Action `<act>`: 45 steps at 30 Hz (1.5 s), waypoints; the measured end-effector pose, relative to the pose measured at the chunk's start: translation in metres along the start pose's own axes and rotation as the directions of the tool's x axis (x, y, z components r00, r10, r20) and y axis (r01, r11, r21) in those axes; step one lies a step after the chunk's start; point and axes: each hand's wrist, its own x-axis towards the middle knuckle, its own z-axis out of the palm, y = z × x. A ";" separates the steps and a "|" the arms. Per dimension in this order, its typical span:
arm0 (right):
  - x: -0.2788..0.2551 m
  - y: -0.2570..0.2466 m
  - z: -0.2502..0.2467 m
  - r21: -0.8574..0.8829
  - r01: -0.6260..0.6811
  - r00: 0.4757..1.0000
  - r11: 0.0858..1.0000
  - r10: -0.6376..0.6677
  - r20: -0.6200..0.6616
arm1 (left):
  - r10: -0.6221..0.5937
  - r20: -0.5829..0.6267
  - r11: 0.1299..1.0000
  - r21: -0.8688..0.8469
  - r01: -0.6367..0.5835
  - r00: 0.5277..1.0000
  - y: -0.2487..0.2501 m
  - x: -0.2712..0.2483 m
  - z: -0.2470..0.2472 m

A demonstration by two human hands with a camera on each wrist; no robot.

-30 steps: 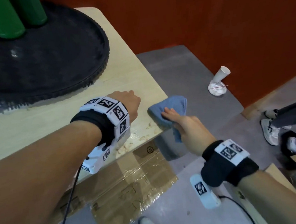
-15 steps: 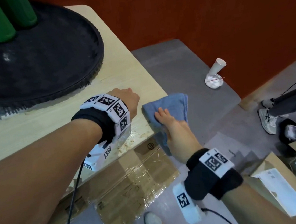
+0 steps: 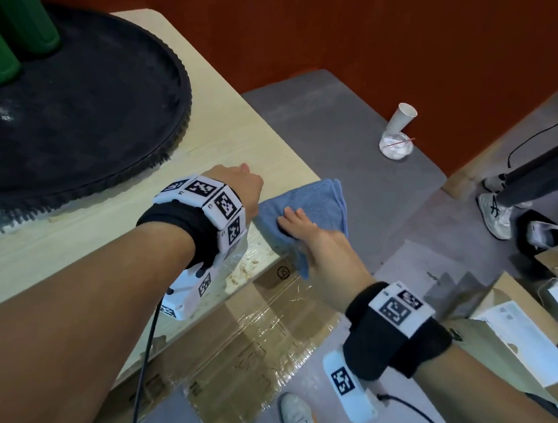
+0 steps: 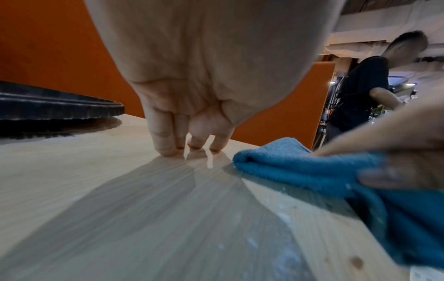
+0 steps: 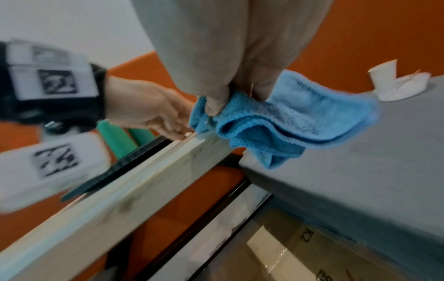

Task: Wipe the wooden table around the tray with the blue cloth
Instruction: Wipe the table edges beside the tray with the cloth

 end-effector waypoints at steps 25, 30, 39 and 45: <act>0.013 0.003 0.017 0.106 -0.034 0.993 0.994 0.046 -0.109 | -0.011 -0.001 0.992 -0.123 0.010 1.000 -0.005 -0.002 0.015; 0.024 0.015 0.009 0.168 -0.057 0.986 0.984 0.081 -0.143 | 0.000 0.006 0.995 -0.098 0.001 1.000 -0.005 0.001 0.009; 0.025 0.015 0.009 0.143 -0.066 0.984 0.988 0.088 -0.157 | -0.008 -0.007 0.992 -0.127 0.007 1.000 -0.008 -0.004 0.004; 0.005 0.001 0.022 0.114 0.013 0.995 0.993 -0.002 -0.097 | -0.006 -0.014 0.981 -0.192 0.003 1.000 -0.008 -0.015 0.001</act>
